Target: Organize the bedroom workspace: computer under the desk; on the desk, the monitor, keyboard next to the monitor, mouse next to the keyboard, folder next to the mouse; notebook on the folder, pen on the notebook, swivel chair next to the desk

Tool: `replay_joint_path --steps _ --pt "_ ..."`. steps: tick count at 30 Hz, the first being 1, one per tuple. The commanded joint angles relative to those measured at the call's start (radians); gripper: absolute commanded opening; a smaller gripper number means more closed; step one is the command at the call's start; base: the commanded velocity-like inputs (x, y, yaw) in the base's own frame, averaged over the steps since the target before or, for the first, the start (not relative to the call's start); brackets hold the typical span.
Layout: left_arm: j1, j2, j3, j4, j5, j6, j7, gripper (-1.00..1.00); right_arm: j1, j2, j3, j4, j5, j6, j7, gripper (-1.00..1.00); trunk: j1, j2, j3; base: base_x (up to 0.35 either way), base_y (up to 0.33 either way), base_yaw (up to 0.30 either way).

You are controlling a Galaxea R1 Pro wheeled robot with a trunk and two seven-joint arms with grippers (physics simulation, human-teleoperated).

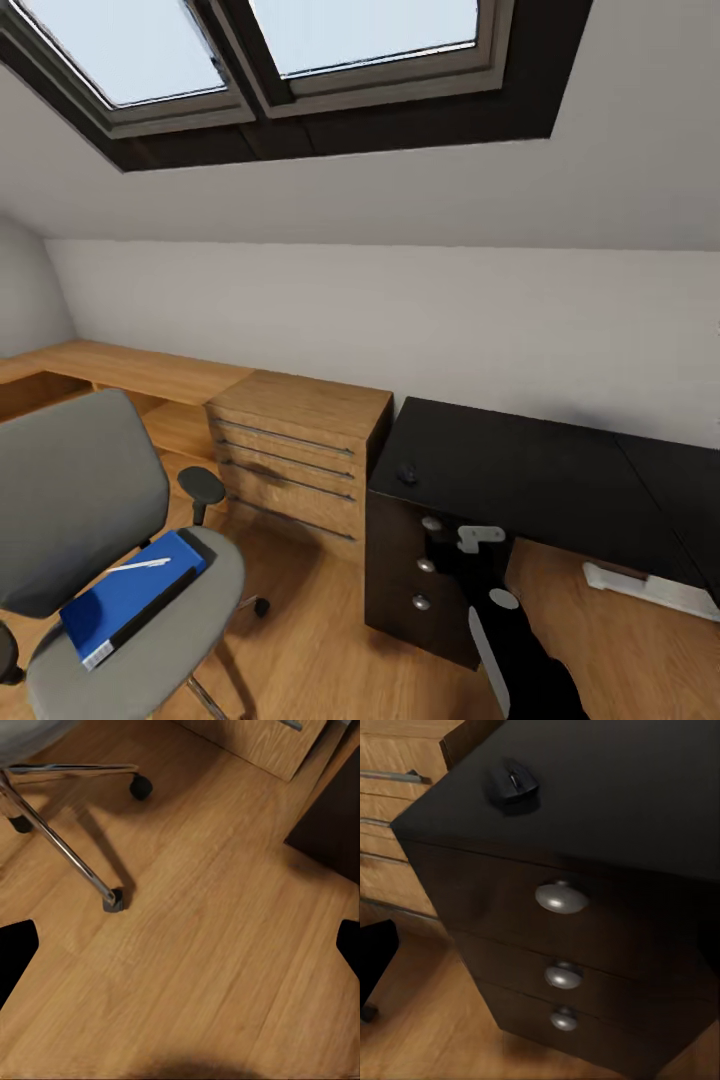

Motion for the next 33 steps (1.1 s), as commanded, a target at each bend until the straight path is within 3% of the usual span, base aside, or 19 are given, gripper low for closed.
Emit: replay_joint_path --steps 1,6,8,11,14,17,26,33 --pt "-0.001 0.001 -0.008 0.000 0.005 -0.003 0.007 1.00 0.000 0.001 -0.002 0.017 0.009 -0.021 0.000 1.00 -0.001 -0.001 -0.001 -0.327 0.136 -0.003" --pt "-0.001 0.001 -0.007 0.002 0.006 -0.003 0.008 1.00 0.000 0.001 -0.001 0.108 0.009 -0.071 0.000 1.00 -0.001 -0.001 -0.001 -0.327 0.136 -0.001" --pt "-0.001 0.001 -0.007 0.002 0.007 -0.003 0.008 1.00 0.000 0.002 -0.001 0.188 0.009 -0.108 0.000 1.00 -0.001 -0.001 -0.001 -0.327 0.132 0.000" --pt "-0.001 0.001 -0.007 0.002 0.007 -0.003 0.008 1.00 0.000 0.002 0.000 0.339 0.010 -0.210 0.000 1.00 -0.001 -0.001 -0.001 -0.327 0.123 0.000" --pt "-0.001 0.002 -0.007 0.002 0.008 -0.002 0.008 1.00 0.000 0.004 0.001 0.503 0.011 -0.385 -0.009 1.00 -0.001 -0.001 -0.001 -0.327 0.113 0.000" --pt "-0.001 0.002 -0.007 0.002 0.008 -0.002 0.008 1.00 0.000 0.005 0.003 0.585 0.013 -0.482 -0.036 1.00 -0.001 -0.001 -0.001 -0.327 0.107 0.000" --pt "-0.001 0.007 -0.005 0.005 0.012 0.001 0.008 1.00 0.000 -0.002 0.006 0.709 0.016 -0.567 -0.103 1.00 -0.001 -0.001 -0.001 -0.327 0.094 0.000" --pt "-0.001 0.008 -0.004 0.006 0.013 0.000 0.008 1.00 0.000 -0.034 0.000 0.821 0.008 -0.612 -0.109 1.00 -0.001 -0.001 -0.001 -0.327 0.030 0.000"
